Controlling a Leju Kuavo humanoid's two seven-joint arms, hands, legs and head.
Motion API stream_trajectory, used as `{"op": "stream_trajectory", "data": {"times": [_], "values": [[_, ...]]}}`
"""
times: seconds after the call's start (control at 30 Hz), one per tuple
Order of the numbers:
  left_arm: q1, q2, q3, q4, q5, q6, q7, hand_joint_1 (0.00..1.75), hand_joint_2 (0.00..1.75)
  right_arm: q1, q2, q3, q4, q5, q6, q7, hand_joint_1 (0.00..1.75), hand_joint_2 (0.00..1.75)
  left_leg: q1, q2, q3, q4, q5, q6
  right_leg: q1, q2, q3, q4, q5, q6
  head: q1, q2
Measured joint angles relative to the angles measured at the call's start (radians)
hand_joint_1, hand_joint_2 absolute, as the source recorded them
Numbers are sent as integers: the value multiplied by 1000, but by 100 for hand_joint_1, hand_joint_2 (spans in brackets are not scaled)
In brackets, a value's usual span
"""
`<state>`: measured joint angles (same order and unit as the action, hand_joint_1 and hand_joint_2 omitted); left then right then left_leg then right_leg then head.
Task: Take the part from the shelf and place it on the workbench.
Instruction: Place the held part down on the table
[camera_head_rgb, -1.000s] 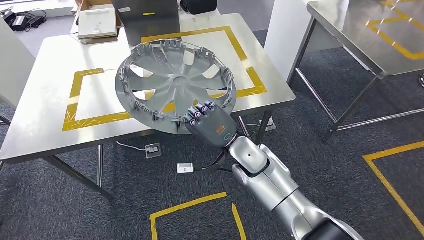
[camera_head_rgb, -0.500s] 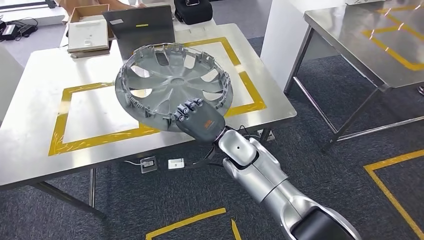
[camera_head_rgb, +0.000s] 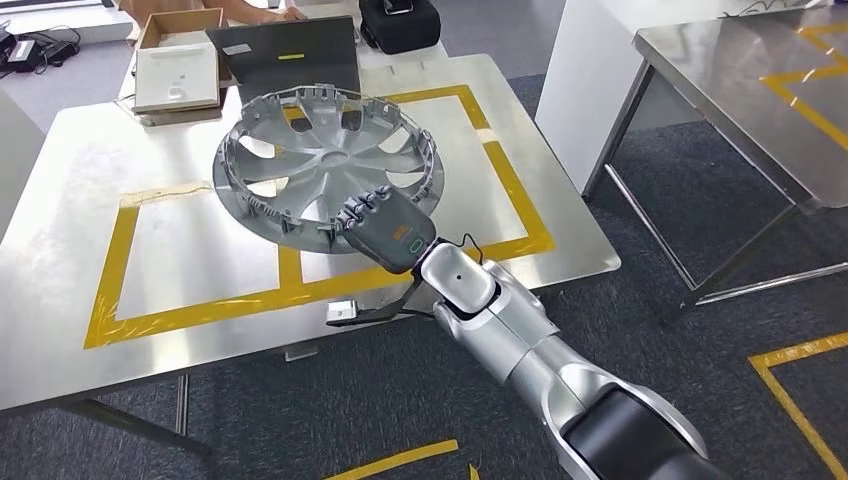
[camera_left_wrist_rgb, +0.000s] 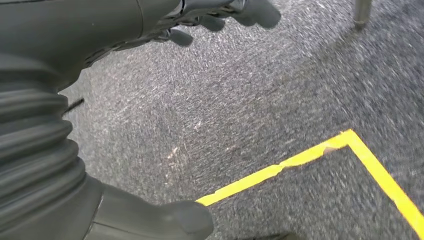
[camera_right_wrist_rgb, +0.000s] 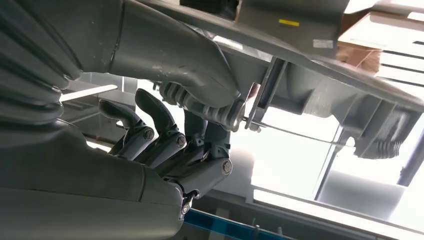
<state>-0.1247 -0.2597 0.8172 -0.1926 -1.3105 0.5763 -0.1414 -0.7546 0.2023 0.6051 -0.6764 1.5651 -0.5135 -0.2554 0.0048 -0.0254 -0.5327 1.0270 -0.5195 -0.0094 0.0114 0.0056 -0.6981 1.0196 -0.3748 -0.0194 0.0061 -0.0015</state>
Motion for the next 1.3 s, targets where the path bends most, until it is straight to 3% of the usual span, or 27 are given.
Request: {"op": "stream_trajectory", "data": {"times": [0.07,0.1,0.2,0.23,0.27,0.3,0.37,0.4,0.43,0.5,0.57,0.63,0.7,0.73,0.87,1.0,1.3], "values": [[-1,0,-6,0,-5,0,3,0,175,-17,11,1,24,-1,-1,3,175,175,1,4,1,17,-1,-10,-4,1,20,-13,-4,-14,0,0],[-2,0,-9,0,-7,0,3,0,175,-24,16,1,34,-1,-1,4,175,175,1,7,-14,49,-7,-15,-6,1,31,-18,-8,-20,-2,0],[-5,0,-19,0,-17,-1,4,0,175,-42,25,1,68,0,1,14,175,175,4,13,-121,218,-69,-29,-6,1,51,-20,-25,-30,-4,0],[-5,0,-23,0,-22,0,4,0,175,-47,27,2,84,2,3,21,175,175,4,14,-150,253,-84,-31,-6,2,56,-18,-32,-31,-4,0],[-4,0,-26,0,-28,0,6,0,175,-53,28,2,103,3,6,29,175,175,4,15,-166,259,-79,-31,-6,3,63,-16,-39,-30,-4,0],[-3,1,-29,0,-33,0,8,0,175,-60,28,2,121,4,10,37,175,175,4,15,-165,230,-49,-30,-6,4,70,-13,-46,-28,-4,0],[-4,1,-38,0,-44,-1,15,0,175,-76,29,2,157,3,24,52,175,175,4,16,-131,108,44,-24,-5,6,84,-7,-60,-23,-3,0],[-5,1,-43,0,-49,-1,19,0,175,-84,29,2,174,1,30,58,175,175,2,16,-115,48,70,-20,-5,7,87,-4,-65,-19,-4,0],[-7,1,-47,0,-53,-2,22,0,175,-91,29,2,190,-1,37,63,175,175,0,16,-104,12,85,-15,-3,7,86,-1,-69,-14,-4,0],[-9,0,-54,0,-59,-3,25,0,175,-101,27,2,217,-5,45,68,175,175,-1,17,-98,-8,83,-7,0,9,83,2,-74,-8,-3,0],[-10,0,-60,0,-66,-4,26,0,175,-103,24,2,238,-9,49,71,175,175,0,15,-95,-7,91,-5,2,9,83,1,-75,-15,-3,0],[-13,0,-68,0,-75,-4,30,0,175,-104,20,2,253,-12,48,74,87,87,-1,13,-96,-8,91,-3,3,9,85,-2,-73,-23,-2,0],[-14,0,-76,0,-87,-5,35,0,175,-104,16,2,263,-13,43,77,0,0,-2,14,-96,-7,90,1,2,9,87,-6,-72,-21,-2,0],[-15,0,-82,0,-95,-4,37,0,175,-104,14,2,266,-13,39,78,0,0,-2,14,-95,-7,89,2,2,9,88,-8,-72,-19,-2,0],[-17,0,-106,0,-128,2,54,0,0,-105,9,-2,276,-14,34,78,0,0,-3,14,-95,-4,86,8,0,9,91,-11,-73,0,-2,0],[-18,0,-127,0,-146,10,67,0,0,-105,7,-5,279,-9,34,78,0,0,-4,15,-95,-3,86,10,0,9,91,-11,-73,7,-3,0],[-18,0,-128,0,-100,-20,59,0,0,-106,5,-16,281,-4,34,64,0,0,-4,16,-93,-1,87,9,-2,8,92,-10,-72,10,-3,0]]}}
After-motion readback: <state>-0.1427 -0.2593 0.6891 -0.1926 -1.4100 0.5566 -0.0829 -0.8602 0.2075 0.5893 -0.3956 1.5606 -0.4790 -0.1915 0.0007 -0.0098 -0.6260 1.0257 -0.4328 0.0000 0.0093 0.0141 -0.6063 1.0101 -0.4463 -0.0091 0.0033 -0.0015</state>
